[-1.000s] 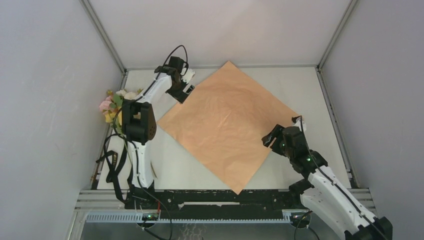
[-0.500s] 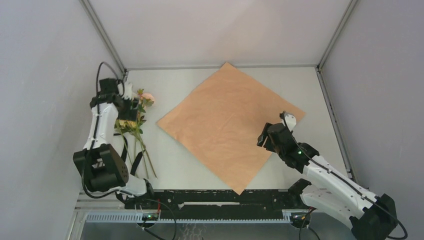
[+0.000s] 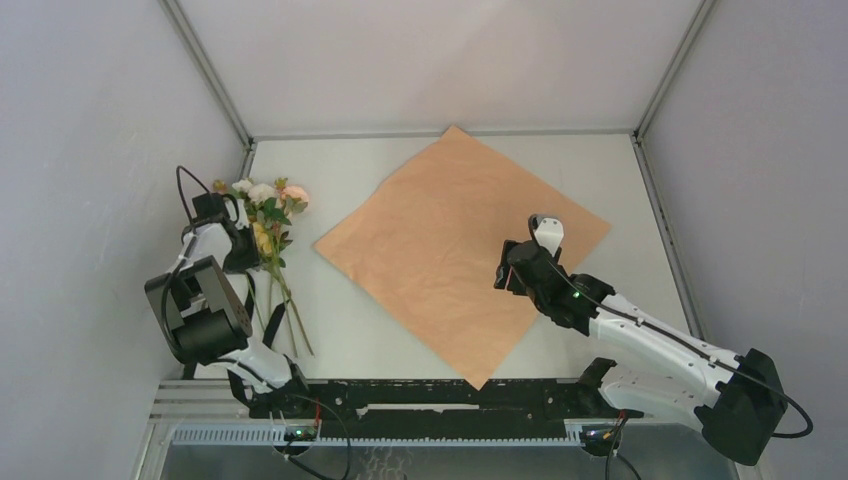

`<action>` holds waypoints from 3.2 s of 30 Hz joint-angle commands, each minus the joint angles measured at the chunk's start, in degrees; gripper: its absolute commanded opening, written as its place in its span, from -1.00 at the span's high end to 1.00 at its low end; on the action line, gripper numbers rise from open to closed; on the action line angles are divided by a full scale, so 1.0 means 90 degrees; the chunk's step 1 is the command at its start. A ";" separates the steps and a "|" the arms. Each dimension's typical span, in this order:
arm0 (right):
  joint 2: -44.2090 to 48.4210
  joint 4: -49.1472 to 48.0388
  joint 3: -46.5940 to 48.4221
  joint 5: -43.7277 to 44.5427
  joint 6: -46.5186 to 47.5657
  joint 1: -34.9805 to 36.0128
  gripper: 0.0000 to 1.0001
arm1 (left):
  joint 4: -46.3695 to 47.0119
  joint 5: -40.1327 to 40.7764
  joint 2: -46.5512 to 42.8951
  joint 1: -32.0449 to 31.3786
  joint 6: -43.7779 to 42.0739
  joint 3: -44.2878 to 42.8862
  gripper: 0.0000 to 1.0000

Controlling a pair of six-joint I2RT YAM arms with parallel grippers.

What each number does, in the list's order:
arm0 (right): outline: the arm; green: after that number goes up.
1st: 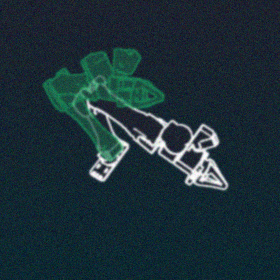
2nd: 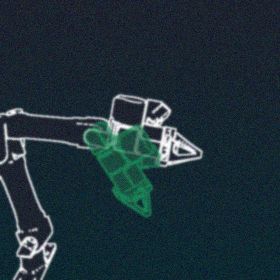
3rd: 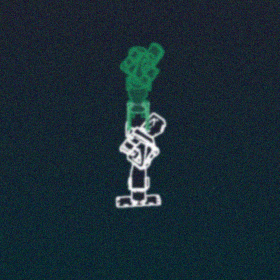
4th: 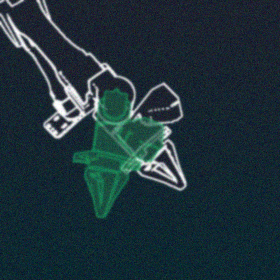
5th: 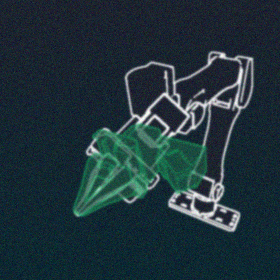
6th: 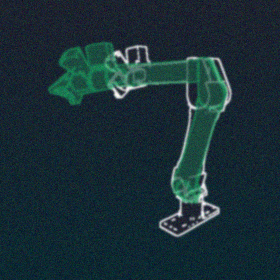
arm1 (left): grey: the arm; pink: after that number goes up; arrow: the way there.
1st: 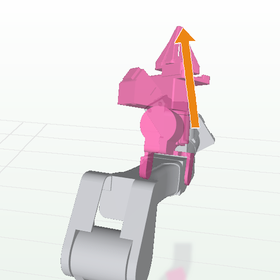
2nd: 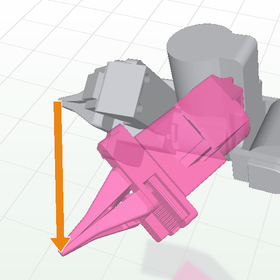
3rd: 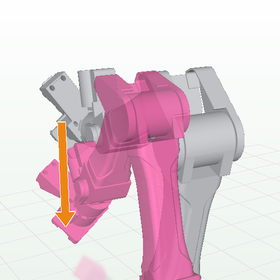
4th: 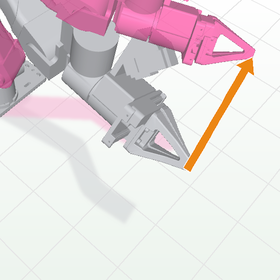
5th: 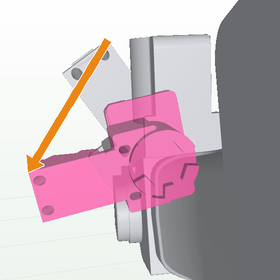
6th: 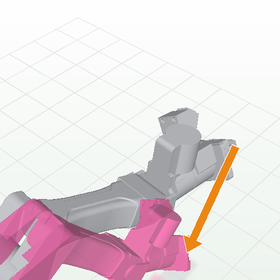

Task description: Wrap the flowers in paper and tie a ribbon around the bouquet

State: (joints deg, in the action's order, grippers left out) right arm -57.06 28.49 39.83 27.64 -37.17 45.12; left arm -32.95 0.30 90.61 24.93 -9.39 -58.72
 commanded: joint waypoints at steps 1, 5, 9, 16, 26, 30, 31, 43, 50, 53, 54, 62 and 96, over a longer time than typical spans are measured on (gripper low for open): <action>0.0108 -0.0135 0.0214 0.0210 0.0085 0.0076 -0.44 | 0.0551 0.0180 -0.0020 0.0109 0.0230 0.0058 0.21; 0.0015 -0.0142 0.0214 0.0197 0.0100 0.0087 -0.43 | 0.0683 0.0374 -0.0037 0.0235 0.0194 0.0048 0.20; -0.0064 -0.0206 0.0213 0.0105 0.0143 0.0103 -0.43 | 0.0670 0.0453 0.0310 0.0352 0.0187 -0.0131 0.23; -0.0013 -0.0152 0.0210 0.0147 0.0165 0.0120 -0.43 | 0.0617 0.0272 0.0674 0.0364 0.0202 -0.0284 0.38; 0.0132 -0.0048 0.0215 0.0210 0.0164 0.0135 -0.43 | 0.0466 -0.0234 -0.0556 0.0702 0.0399 -0.0011 1.00; 0.0267 -0.0208 0.0218 0.0129 0.0432 0.0142 -0.44 | 0.0392 -0.0479 -0.1771 0.0823 0.0503 0.0004 1.00; 0.0324 -0.0300 0.0221 0.0038 0.0576 0.0140 -0.45 | 0.0385 -0.0516 -0.2036 0.0830 0.0542 -0.0048 1.00; -0.0104 -0.3209 0.1194 -0.3556 0.2745 0.0488 -0.58 | 0.0134 -0.3962 -0.3835 -0.1341 0.1535 -0.1719 1.00; -0.1972 -0.4818 0.2938 -0.4758 0.2614 0.1133 -0.99 | 0.1400 -0.4304 -0.3806 -0.3257 0.3432 -0.1584 1.00; -0.2538 -0.5404 0.3228 -0.4713 0.2241 0.1156 -0.99 | 0.1785 -0.4122 -0.3757 -0.3617 0.3776 -0.1321 1.00; -0.2700 -0.5535 0.3297 -0.4573 0.2119 0.1158 -0.99 | 0.1919 -0.4118 -0.3740 -0.3705 0.3904 -0.1230 1.00; -0.3992 -0.5735 0.3910 -0.4038 0.1641 0.1123 -0.84 | 0.2443 -0.4135 -0.3631 -0.4311 0.4361 -0.0888 1.00; -0.3945 -0.1351 0.2897 -0.3779 0.1740 -0.1655 1.00 | 0.0187 -0.0055 -0.2212 -0.2541 0.1423 -0.0261 -0.81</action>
State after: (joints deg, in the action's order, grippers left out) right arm -88.40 4.51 60.95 -7.57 -24.43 32.73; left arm -27.99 -11.11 68.34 -6.15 9.50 -62.15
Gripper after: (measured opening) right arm 0.052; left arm 0.906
